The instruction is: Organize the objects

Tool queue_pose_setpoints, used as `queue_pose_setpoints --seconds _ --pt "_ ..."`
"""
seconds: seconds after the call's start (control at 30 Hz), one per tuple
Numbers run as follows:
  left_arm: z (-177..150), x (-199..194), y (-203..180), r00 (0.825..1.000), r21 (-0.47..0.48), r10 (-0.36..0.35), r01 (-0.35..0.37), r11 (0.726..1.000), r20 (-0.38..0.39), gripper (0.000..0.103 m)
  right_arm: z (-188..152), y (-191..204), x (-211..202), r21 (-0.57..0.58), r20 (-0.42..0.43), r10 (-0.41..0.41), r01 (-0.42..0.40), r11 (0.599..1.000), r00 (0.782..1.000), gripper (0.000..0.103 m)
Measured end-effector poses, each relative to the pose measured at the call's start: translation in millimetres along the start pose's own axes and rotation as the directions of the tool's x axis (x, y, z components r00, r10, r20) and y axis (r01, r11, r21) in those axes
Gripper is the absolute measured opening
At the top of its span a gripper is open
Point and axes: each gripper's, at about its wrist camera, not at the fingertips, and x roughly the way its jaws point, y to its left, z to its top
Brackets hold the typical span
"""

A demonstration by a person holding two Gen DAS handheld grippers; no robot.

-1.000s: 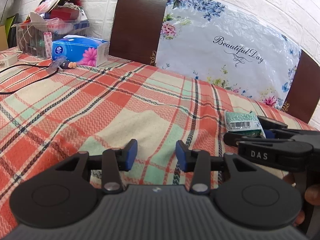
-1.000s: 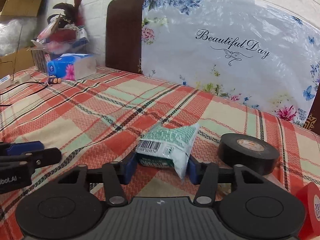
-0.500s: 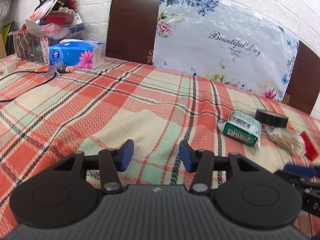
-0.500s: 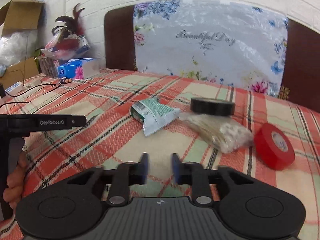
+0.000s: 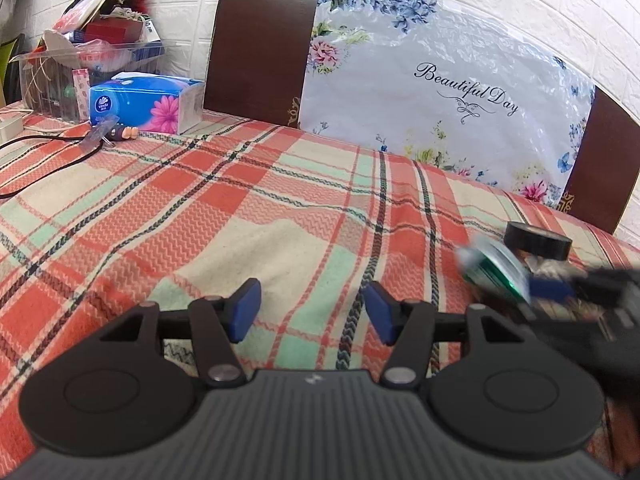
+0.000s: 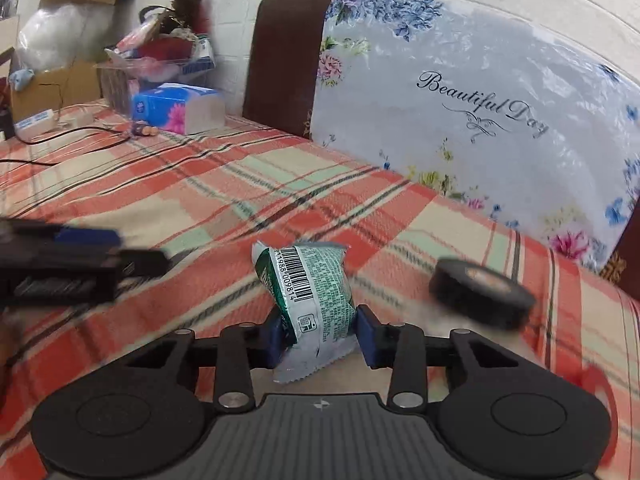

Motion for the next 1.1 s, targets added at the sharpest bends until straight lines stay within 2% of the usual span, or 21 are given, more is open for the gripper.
queue_pose_setpoints --seconds 0.07,0.1,0.23,0.3,0.37,0.43,0.5,0.57,0.63,0.7,0.8,0.83,0.9,0.97,1.03,1.1 --pt "-0.1 -0.4 -0.7 1.0 0.003 0.001 -0.001 1.0 0.0 0.06 -23.3 5.7 -28.1 0.01 0.003 0.006 -0.006 1.0 1.0 0.013" --pt "-0.3 -0.4 -1.0 1.0 0.004 0.002 -0.002 1.0 0.0 0.06 -35.9 5.6 -45.3 0.027 0.007 0.007 -0.007 1.0 1.0 0.011" --pt "-0.9 -1.4 -6.0 1.0 0.032 0.017 -0.017 0.999 -0.005 0.061 -82.8 -2.3 -109.1 0.037 0.0 -0.111 0.111 0.993 0.994 0.011" --pt "-2.0 -0.8 -14.5 0.999 0.083 0.039 -0.037 0.996 -0.018 0.064 -105.5 -10.5 -137.8 0.021 -0.016 -0.219 0.219 0.975 0.976 0.011" --pt "-3.8 -0.6 -27.1 0.997 0.156 0.066 -0.06 0.986 -0.034 0.064 -125.3 -23.4 -161.5 0.048 -0.041 -0.282 0.283 0.958 0.959 0.015" --pt "-2.4 -7.4 -30.6 0.998 0.126 0.001 0.007 0.992 -0.066 0.064 -140.5 -35.6 -182.4 0.104 -0.057 -0.291 0.296 0.95 0.955 0.022" --pt "3.0 -14.0 -28.7 0.992 0.017 -0.081 0.083 0.996 -0.096 0.064 -148.0 -42.1 -194.8 0.147 -0.061 -0.285 0.291 0.945 0.956 0.027" --pt "9.9 -16.2 -23.8 0.978 -0.126 -0.168 0.152 0.98 -0.126 0.064 -150.2 -44.8 -198.3 0.19 -0.053 -0.262 0.267 0.945 0.964 0.033" --pt "15.0 -16.9 -22.9 0.951 -0.223 -0.266 0.229 0.948 -0.156 0.065 -145.8 -46.5 -194.6 0.225 -0.036 -0.203 0.206 0.952 0.979 0.042" --pt "16.4 -20.3 -32.2 0.941 -0.204 -0.288 0.251 0.946 -0.177 0.065 -132.7 -42.3 -185.4 0.219 -0.01 -0.135 0.134 0.967 0.991 0.043" --pt "12.6 -18.5 -41.0 0.91 -0.212 -0.341 0.294 0.932 -0.235 0.063 -106.0 -26.9 -164.0 0.148 0.04 -0.041 0.035 0.988 0.998 0.053" --pt "11.5 -18.6 -41.9 0.905 -0.218 -0.349 0.299 0.929 -0.244 0.063 -97.3 -22.7 -153.9 0.125 0.052 -0.015 0.008 0.992 0.999 0.056" --pt "11.4 -18.6 -43.4 0.9 -0.216 -0.355 0.306 0.927 -0.253 0.063 -79.7 -14.4 -128.7 0.083 0.054 0.023 -0.028 0.996 0.998 0.056" --pt "11.1 -18.4 -43.3 0.885 -0.227 -0.383 0.329 0.917 -0.266 0.062 -63.2 -10.5 -102.4 0.067 0.039 0.054 -0.057 0.996 0.998 0.056" --pt "10.5 -12.9 -46.1 0.868 -0.22 -0.397 0.343 0.913 -0.298 0.056 -49.7 -9.1 -78.3 0.08 0.023 0.093 -0.094 0.992 0.995 0.056" --pt "6.2 -1.7 -51.1 0.851 -0.199 -0.395 0.346 0.917 -0.345 0.046 -39.3 -8.8 -52.6 0.091 -0.011 0.113 -0.112 0.99 0.994 0.058"
